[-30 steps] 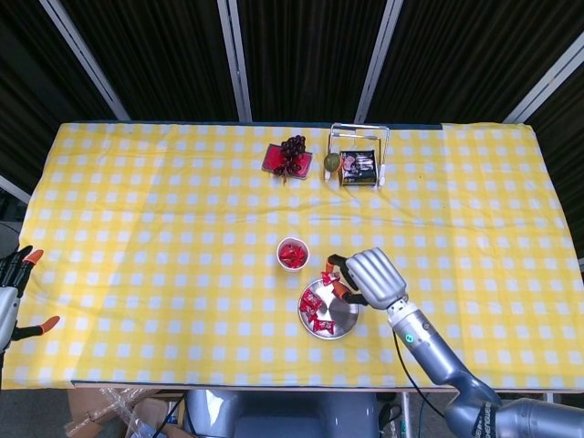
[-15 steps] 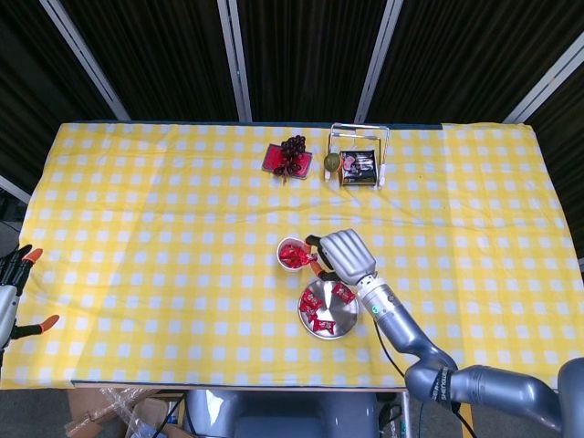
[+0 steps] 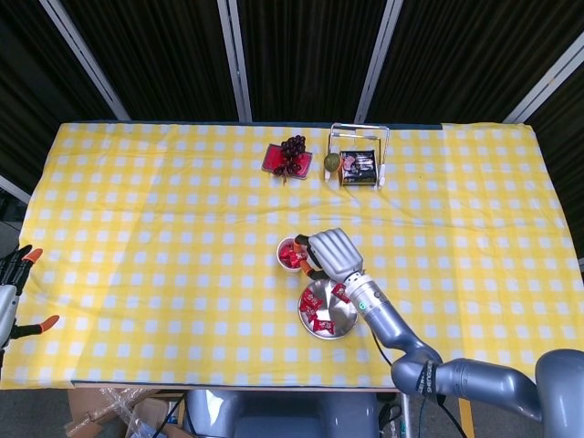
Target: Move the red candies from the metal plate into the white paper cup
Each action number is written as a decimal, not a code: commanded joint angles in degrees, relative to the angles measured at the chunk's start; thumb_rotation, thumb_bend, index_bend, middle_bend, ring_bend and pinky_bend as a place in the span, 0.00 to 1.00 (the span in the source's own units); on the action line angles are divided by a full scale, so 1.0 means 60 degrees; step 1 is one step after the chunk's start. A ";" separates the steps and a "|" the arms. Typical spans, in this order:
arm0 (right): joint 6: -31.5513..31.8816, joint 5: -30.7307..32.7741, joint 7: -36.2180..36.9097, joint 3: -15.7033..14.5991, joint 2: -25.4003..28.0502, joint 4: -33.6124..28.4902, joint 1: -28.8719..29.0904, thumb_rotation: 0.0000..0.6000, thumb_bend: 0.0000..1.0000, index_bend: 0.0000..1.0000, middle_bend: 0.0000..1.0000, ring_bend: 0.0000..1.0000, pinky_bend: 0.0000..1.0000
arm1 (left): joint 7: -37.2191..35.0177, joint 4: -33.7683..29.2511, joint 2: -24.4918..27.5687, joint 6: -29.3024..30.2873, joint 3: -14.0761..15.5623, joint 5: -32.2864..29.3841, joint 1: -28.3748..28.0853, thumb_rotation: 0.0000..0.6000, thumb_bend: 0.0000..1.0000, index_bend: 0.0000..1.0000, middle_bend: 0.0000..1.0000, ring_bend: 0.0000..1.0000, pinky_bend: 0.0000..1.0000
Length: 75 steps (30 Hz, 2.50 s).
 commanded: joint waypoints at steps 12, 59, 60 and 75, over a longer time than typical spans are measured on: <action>0.0102 0.0295 -0.0175 -0.0308 -0.0382 0.0377 0.0063 1.00 0.52 0.37 0.83 0.93 0.95 | 0.0049 -0.0024 0.0011 -0.0031 0.0011 -0.0035 -0.0012 1.00 0.01 0.00 0.00 0.00 0.00; 0.2156 -0.0543 -0.1350 -0.2088 0.0441 -0.2104 -0.1993 1.00 0.35 0.33 0.83 0.93 0.95 | -0.0034 0.0026 -0.0158 0.0674 0.0055 0.0444 0.0217 1.00 0.01 0.00 0.00 0.00 0.00; 0.2158 -0.0455 -0.1375 -0.2032 0.0370 -0.2044 -0.1990 1.00 0.35 0.33 0.83 0.93 0.95 | -0.0051 0.0037 -0.0159 0.0697 0.0057 0.0459 0.0228 1.00 0.01 0.00 0.00 0.00 0.00; 0.1192 -0.0119 -0.1061 -0.2178 0.0240 -0.1936 -0.1881 1.00 0.33 0.33 0.83 0.93 0.95 | -0.0467 0.0149 -0.0051 0.0741 0.0132 0.0606 0.0313 1.00 0.01 0.00 0.00 0.00 0.00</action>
